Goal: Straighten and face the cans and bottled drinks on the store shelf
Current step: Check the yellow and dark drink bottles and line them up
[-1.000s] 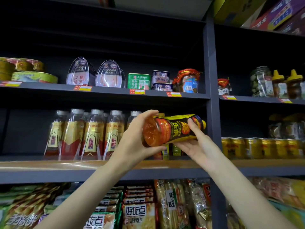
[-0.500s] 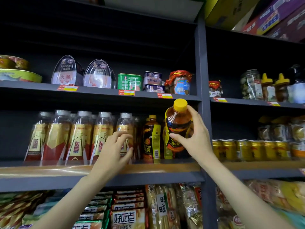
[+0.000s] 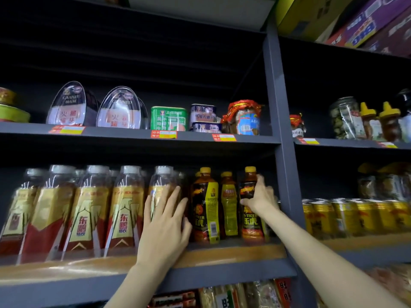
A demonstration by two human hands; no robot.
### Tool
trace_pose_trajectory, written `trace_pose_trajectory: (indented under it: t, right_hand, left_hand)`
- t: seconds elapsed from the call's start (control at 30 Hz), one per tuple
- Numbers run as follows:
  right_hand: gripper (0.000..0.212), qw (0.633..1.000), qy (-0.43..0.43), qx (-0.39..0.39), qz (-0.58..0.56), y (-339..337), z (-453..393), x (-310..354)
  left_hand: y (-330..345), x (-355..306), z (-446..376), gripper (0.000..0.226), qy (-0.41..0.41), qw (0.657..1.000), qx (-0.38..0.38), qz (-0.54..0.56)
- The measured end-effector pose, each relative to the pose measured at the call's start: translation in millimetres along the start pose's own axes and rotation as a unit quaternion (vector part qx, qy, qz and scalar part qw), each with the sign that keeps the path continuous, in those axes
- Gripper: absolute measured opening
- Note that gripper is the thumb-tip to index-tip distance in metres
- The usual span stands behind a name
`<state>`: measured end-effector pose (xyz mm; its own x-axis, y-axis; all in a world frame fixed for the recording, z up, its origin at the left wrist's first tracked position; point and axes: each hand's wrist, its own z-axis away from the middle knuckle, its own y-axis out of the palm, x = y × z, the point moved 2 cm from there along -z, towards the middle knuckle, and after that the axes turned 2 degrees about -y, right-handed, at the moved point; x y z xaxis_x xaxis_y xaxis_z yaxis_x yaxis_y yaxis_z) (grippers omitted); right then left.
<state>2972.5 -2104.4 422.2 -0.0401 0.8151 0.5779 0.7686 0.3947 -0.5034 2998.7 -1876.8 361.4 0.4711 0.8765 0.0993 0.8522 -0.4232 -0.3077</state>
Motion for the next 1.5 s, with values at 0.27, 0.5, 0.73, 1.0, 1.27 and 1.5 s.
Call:
trace_pose_trajectory:
  t: [0.27, 0.5, 0.73, 1.0, 1.27, 1.5]
  right_hand:
    - [0.083, 0.999, 0.034, -0.032, -0.007, 2, -6, -6]
    - [0.083, 0.997, 0.061, -0.048, 0.031, 10, -12, -8]
    - [0.077, 0.979, -0.149, -0.135, 0.045, 12, 3, 6]
    - [0.087, 0.991, -0.107, 0.044, -0.073, 42, -28, 10]
    - [0.092, 0.992, -0.082, 0.093, -0.015, 75, -53, 7]
    - [0.088, 0.993, -0.093, 0.071, 0.002, 44, -30, 19]
  left_hand:
    - [1, -1, 2, 0.049, 0.003, 1.0, -0.015, -0.008]
    - [1, 0, 2, 0.05, 0.008, 1.0, -0.014, -0.004]
    - [2, -1, 2, 0.052, 0.009, 1.0, -0.021, 0.0]
    - [3, -2, 2, 0.051, 0.012, 1.0, -0.018, -0.006]
    - [5, -1, 1, 0.05, 0.012, 1.0, -0.027, -0.004]
    - [2, -2, 2, 0.051, 0.013, 1.0, -0.023, 0.004]
